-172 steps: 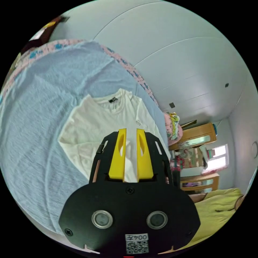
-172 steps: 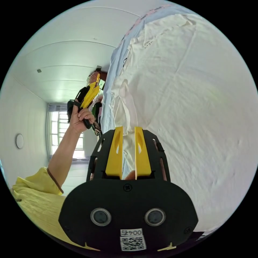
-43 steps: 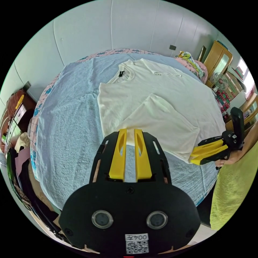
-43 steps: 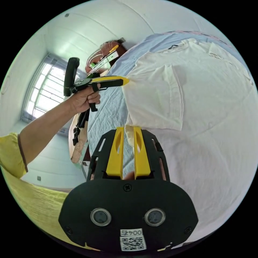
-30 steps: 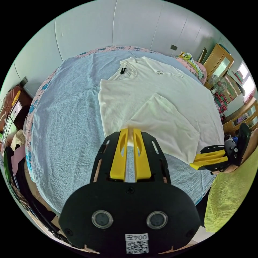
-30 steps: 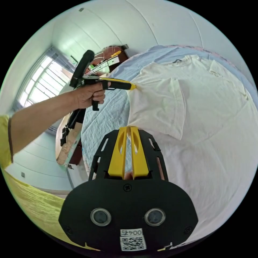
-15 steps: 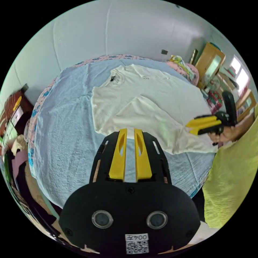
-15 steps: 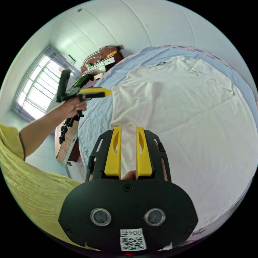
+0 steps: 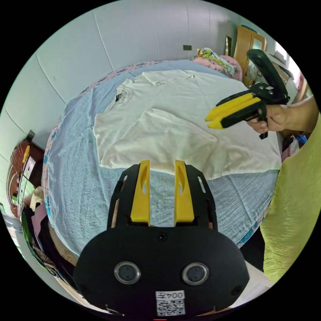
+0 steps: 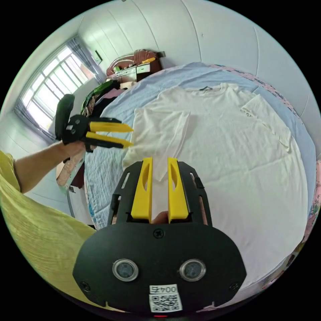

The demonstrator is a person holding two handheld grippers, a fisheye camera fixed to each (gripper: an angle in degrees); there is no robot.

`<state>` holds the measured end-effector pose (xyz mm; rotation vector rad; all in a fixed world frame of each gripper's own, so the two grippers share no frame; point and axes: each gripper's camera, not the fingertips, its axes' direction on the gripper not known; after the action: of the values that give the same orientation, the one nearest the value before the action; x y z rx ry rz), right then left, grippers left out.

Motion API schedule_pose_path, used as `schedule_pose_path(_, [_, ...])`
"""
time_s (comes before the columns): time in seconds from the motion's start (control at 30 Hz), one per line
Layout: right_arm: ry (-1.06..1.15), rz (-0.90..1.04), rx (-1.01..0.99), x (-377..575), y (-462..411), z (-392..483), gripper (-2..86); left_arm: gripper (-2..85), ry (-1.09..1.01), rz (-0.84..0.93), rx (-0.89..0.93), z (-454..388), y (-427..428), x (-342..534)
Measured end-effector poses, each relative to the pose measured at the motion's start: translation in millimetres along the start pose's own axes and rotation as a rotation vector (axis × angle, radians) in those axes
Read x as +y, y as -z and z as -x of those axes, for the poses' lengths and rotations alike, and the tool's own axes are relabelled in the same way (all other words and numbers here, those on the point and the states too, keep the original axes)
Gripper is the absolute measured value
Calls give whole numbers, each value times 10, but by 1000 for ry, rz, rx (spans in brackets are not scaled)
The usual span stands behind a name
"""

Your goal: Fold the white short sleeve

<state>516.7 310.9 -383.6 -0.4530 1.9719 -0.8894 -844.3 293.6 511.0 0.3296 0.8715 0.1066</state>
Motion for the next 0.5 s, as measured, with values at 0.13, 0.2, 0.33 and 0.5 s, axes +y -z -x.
schedule_pose_path(0.13, [-76, 5, -84, -766, -123, -409, 81, 122, -46, 21, 36, -236, -39, -219])
schedule_pose_path(0.2, [-86, 26, -74, -1088, -264, -497, 69, 124, -72, 78, 23, -376, -168, -245])
schedule_pose_path(0.33, [-3, 71, 5, -1586, -617, -327, 46, 124, -2, 27, 44, -459, -189, -217])
schedule_pose_path(0.5, [25, 128, 139, -1741, -764, -151, 7, 141, 101, 2, 76, -428, -57, -368])
